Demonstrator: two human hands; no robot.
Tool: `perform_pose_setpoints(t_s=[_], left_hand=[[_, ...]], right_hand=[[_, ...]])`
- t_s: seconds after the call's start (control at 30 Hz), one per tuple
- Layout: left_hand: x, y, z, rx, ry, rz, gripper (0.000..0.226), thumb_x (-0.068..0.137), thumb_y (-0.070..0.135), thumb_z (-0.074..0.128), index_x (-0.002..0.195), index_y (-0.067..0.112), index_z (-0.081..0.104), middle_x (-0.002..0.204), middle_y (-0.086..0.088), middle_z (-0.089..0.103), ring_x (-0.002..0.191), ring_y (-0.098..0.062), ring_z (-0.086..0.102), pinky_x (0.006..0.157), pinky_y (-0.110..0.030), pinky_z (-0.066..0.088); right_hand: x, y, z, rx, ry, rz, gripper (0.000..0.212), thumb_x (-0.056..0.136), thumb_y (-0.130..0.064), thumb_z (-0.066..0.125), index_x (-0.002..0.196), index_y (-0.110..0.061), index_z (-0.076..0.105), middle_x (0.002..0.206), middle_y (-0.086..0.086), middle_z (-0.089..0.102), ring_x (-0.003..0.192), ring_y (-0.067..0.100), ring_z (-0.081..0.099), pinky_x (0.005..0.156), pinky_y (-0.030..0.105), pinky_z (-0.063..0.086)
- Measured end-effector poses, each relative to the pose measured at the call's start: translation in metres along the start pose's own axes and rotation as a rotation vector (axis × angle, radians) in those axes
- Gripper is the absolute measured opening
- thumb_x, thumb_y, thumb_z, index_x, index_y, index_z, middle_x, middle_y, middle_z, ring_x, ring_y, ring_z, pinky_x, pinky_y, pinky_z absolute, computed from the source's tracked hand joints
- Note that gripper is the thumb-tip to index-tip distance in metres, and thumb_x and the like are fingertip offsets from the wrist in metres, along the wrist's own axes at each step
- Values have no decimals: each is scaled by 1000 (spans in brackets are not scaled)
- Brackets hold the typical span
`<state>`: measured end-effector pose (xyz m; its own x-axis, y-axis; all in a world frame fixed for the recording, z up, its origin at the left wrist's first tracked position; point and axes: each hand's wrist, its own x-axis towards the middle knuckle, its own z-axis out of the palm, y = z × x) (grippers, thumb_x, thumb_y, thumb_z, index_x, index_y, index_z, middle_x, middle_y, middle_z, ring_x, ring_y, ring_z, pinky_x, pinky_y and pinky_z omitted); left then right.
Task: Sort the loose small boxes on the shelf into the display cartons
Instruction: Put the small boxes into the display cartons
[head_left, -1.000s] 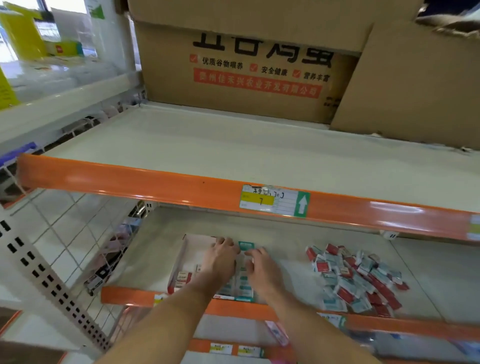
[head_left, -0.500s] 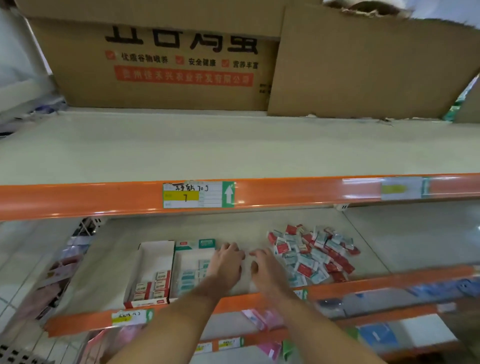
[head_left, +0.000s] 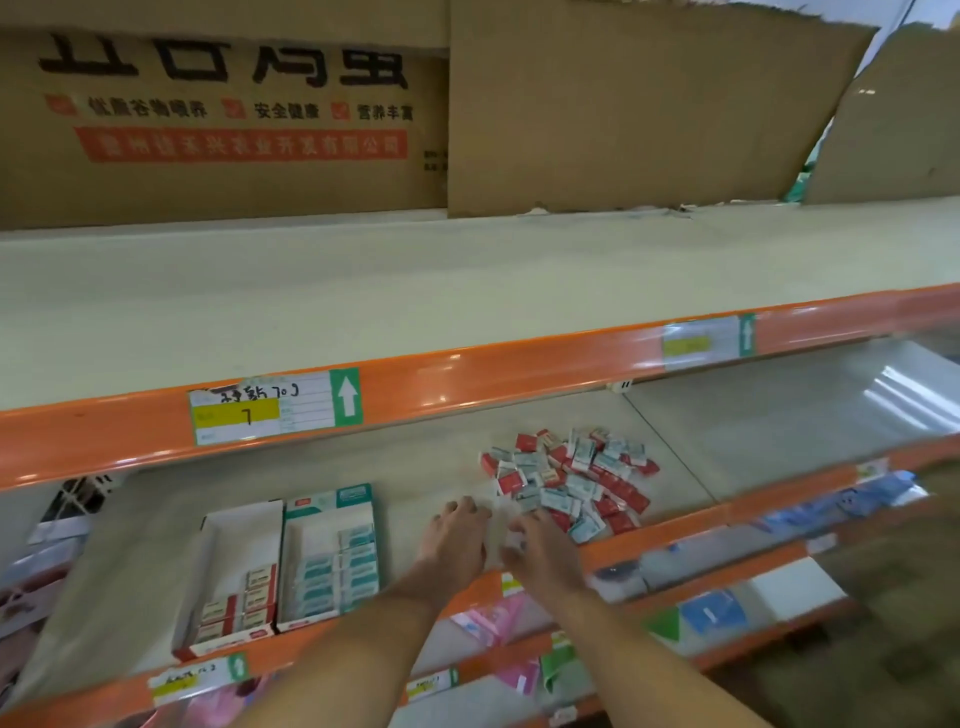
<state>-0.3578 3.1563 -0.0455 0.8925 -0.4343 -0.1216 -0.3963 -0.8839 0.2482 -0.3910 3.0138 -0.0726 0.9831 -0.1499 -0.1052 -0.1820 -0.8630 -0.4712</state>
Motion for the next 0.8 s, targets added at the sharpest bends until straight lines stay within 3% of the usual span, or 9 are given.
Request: perform_pose_setpoints(t_s=[0.2,0.37,0.5,0.57,0.7,0.8], left_hand=[[4,13,6,-49,-28,-28,49,89,14,57,135,18,40,136,-6,41,120,-28,47,96,-39,44],[14,15,8,-30,-34,-46,67,87,21,63,145,21,29,146,-4,32,125,-27,43,100,-37,41],[21,20,8,26,-42,-15,76,92,24,59,153,26,13,157,-2,18,132,-29,36,104,-40,40],[23,21,10,21,-42,6,72,94,25,57,153,26,16,158,0,18,133,-28,35,105,-41,40],[21,22,19,-25,-4,8,58,95,32,57,147,25,32,157,0,23,136,-26,33,108,-40,36],[17,23,23,-35,29,10,62,93,31,60,148,27,30,161,-1,11,136,-26,32,110,-40,35]], right_hand=[[1,7,2,62,47,-6,31,94,-13,54,124,-21,57,127,3,52,107,22,56,83,26,44],[0,9,3,17,143,-19,43,89,-14,68,128,-18,51,134,4,44,98,13,59,73,15,45],[5,10,4,73,169,1,50,87,-13,70,130,-18,45,145,7,35,101,13,59,77,15,49],[10,11,4,122,167,30,53,87,-12,71,131,-17,43,146,8,33,100,11,58,77,17,51],[11,15,-1,231,163,43,43,95,-13,62,132,-21,43,140,2,35,95,2,47,62,7,42],[10,20,0,263,189,30,58,88,-17,73,137,-18,40,138,1,38,106,4,47,73,5,39]])
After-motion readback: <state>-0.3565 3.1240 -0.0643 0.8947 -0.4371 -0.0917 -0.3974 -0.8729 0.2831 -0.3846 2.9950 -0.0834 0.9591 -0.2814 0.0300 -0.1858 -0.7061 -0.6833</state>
